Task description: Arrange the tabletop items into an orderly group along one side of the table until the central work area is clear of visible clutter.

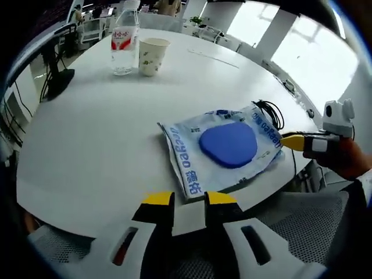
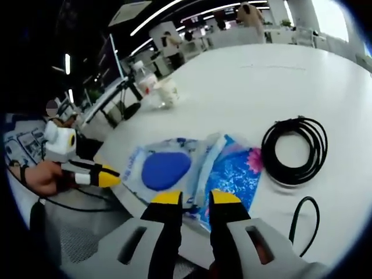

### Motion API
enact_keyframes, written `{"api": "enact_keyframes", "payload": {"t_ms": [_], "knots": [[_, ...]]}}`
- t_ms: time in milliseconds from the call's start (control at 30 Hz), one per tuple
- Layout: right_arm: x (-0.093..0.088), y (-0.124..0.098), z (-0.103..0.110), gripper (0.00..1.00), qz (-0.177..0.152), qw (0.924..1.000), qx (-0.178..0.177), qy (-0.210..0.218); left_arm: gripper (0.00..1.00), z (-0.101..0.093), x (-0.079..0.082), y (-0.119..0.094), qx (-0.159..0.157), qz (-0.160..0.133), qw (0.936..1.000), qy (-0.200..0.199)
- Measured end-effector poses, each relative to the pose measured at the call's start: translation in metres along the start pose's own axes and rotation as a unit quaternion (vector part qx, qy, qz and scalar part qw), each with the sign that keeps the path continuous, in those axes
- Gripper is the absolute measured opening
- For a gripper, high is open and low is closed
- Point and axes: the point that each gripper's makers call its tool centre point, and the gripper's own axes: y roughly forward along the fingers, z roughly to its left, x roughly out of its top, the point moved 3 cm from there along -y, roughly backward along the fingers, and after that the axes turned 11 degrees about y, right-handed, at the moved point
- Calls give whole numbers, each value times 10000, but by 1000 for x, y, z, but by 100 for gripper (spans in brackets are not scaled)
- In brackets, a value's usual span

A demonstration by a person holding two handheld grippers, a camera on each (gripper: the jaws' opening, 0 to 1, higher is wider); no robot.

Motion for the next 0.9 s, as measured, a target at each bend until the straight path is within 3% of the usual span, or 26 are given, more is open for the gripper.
{"api": "enact_keyframes", "payload": {"t_ms": [333, 533, 900], "knots": [[2, 4, 5, 9, 50, 10000, 53, -29, 13, -7, -3, 6, -49, 78, 10000, -20], [2, 3, 8, 2, 44, 9999, 44, -108, 2, -4, -6, 4, 62, 173, 9998, 62], [5, -1, 23, 0, -36, 9994, 268, -212, 0, -2, -1, -1, 26, -75, 9996, -267]]}}
